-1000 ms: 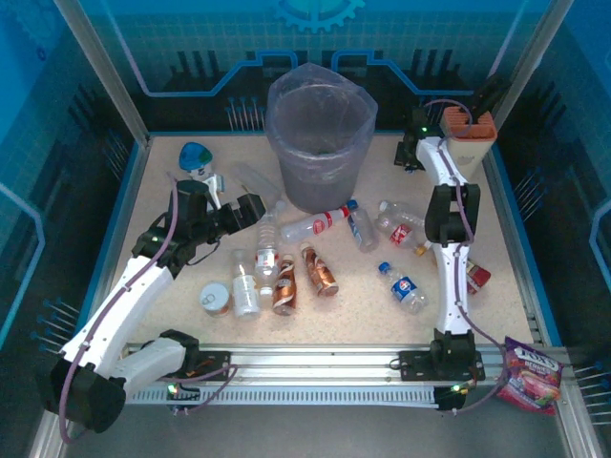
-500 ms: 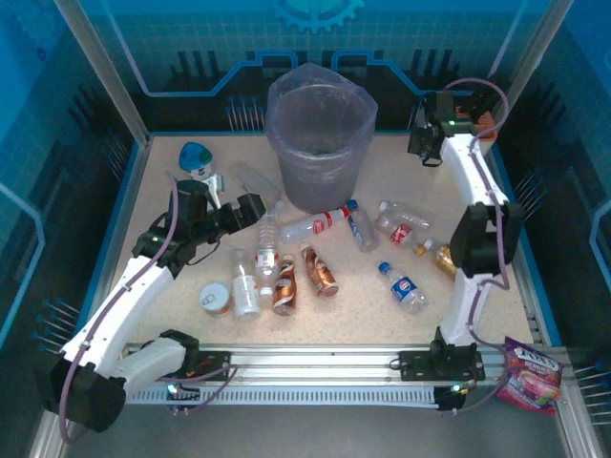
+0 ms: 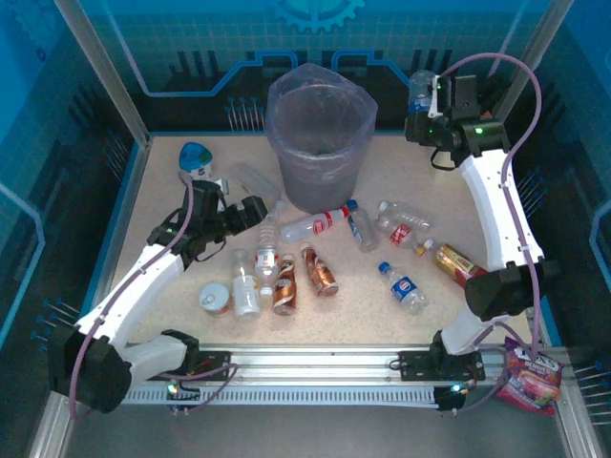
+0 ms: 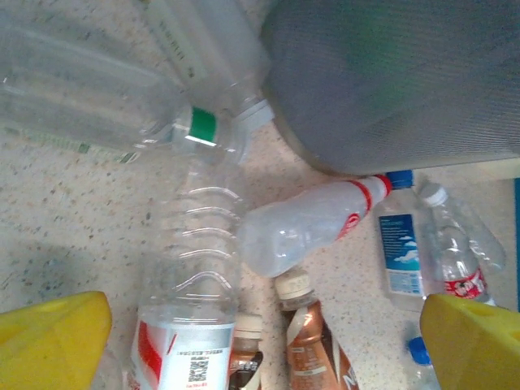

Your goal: Put the plastic bottles in the bin

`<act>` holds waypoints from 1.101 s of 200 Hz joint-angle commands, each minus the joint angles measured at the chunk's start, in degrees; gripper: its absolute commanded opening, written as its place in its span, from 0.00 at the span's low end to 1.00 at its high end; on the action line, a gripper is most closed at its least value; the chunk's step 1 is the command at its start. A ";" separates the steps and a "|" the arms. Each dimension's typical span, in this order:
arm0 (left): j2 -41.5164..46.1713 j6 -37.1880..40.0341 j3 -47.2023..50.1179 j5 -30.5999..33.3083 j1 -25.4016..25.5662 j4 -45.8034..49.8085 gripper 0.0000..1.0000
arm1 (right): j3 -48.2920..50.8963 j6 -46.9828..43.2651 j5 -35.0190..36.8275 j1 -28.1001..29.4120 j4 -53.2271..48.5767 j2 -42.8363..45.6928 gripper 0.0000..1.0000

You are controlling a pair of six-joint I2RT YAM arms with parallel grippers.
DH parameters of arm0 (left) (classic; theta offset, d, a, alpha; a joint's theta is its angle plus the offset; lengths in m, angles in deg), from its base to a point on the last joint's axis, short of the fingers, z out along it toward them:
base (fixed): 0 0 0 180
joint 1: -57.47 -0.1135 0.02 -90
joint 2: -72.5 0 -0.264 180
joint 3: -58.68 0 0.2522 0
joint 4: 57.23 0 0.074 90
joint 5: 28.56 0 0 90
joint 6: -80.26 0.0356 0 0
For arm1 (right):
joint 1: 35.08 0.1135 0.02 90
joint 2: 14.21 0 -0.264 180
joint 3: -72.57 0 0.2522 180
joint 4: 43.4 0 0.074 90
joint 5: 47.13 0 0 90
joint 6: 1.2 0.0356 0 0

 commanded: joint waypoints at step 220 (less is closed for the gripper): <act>12.61 2.34 -2.38 9.40 1.24 42.00 0.91 | -34.09 -4.31 2.52 18.25 -10.77 -37.14 0.47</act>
